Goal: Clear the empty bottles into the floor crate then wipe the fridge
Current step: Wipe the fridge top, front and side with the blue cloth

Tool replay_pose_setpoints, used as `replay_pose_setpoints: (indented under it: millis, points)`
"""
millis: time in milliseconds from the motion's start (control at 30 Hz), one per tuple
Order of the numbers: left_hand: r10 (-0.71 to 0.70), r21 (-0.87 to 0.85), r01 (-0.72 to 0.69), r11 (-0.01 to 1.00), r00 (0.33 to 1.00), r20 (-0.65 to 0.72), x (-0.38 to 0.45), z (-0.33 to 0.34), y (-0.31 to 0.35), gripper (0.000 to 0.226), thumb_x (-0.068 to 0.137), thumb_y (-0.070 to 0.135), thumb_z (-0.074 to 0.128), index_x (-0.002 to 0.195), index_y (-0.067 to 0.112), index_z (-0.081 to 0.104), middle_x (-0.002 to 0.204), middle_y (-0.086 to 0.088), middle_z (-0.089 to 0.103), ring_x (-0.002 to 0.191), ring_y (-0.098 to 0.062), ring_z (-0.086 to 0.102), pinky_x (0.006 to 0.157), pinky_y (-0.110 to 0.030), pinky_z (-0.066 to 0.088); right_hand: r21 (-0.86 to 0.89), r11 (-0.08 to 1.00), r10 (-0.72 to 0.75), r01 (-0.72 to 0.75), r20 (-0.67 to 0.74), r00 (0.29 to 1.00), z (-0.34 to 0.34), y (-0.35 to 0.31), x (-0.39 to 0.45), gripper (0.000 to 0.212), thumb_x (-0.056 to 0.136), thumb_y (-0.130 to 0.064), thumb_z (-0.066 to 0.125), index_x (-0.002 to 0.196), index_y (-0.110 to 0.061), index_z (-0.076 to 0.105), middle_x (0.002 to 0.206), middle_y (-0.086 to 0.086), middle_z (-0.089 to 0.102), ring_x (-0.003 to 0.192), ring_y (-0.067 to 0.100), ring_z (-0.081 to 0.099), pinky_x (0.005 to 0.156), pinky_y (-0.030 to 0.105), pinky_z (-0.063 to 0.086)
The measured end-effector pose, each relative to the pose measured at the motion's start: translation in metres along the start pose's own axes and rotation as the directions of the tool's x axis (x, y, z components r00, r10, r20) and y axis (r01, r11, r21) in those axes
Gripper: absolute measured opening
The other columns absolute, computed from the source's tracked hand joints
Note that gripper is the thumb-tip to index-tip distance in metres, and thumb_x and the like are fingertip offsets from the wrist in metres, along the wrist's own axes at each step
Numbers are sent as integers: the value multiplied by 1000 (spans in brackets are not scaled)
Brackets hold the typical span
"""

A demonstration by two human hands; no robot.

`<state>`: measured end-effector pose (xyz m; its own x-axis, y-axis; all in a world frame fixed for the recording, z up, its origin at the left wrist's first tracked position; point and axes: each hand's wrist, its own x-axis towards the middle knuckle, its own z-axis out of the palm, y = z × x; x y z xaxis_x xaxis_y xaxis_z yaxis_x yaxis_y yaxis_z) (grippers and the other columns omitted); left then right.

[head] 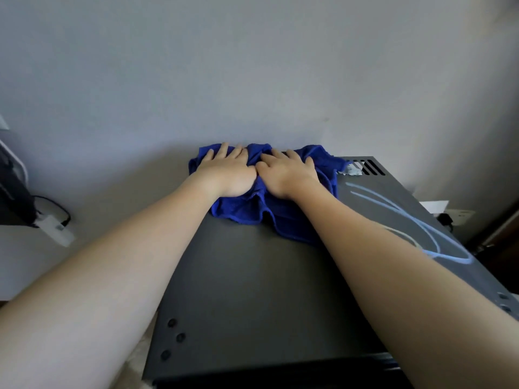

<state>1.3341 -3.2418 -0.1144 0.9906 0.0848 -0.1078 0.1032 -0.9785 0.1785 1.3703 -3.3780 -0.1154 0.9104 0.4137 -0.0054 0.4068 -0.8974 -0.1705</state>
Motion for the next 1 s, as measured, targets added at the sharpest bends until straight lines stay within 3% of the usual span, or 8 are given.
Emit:
replay_pose_setpoints:
  millis: [133, 433, 700, 833, 900, 1000]
  points:
    - [8, 6, -8, 1000, 1000, 16, -36, 3, 3, 61, 104, 36, 14, 160, 18, -2, 168, 4, -9, 154, -19, -11, 124, -44, -5, 8, 1000, 3, -3, 16, 1000, 1, -9, -35, 57, 100, -44, 17, 154, -28, 28, 166, -3, 14, 152, 29, 4, 118, 61, 2]
    - [-4, 32, 3, 999, 999, 55, -165, 17, 22, 62, 105, 42, 10, 159, 19, -9, 166, 4, -17, 153, -20, -16, 124, -44, -6, 70, 997, -27, 25, 21, 999, 5, -28, -165, 60, 100, -48, 20, 156, -29, 20, 167, -4, 7, 153, 24, -2, 120, 57, -6]
    - [63, 80, -60, 995, 997, -39, -261, 39, 33, 60, 105, 41, 8, 158, 20, -11, 165, 8, -18, 153, -15, -16, 124, -39, -7, 87, 996, 30, -29, -9, 1000, 10, -55, -274, 62, 101, -46, 18, 158, -22, 17, 167, 2, 4, 153, 29, -4, 120, 55, -9]
    - [138, 87, -133, 987, 989, -54, -286, 44, 40, 77, 86, 49, -12, 158, 23, -12, 164, 11, -19, 152, -13, -17, 123, -36, -9, 39, 998, 55, -54, -27, 998, 13, -59, -309, 92, 75, -52, -11, 158, -20, 13, 167, 6, 3, 152, 31, -4, 118, 57, -8]
    - [159, 102, -153, 983, 986, -56, -292, 46, 51, 91, 72, 51, -21, 158, 23, -10, 165, 10, -18, 152, -15, -17, 123, -38, -8, 32, 996, 88, -87, -35, 995, 14, -52, -318, 99, 68, -52, -15, 158, -22, 12, 167, 4, 2, 152, 30, -5, 118, 57, -7]
    - [156, 108, -147, 983, 984, -86, -295, 52, 74, 96, 68, 50, -23, 159, 21, -7, 166, 7, -16, 153, -19, -15, 124, -42, -6, 51, 990, 136, -134, -31, 990, 10, -32, -325, 98, 67, -55, -12, 158, -27, 10, 168, -1, -1, 153, 26, -8, 118, 56, -7]
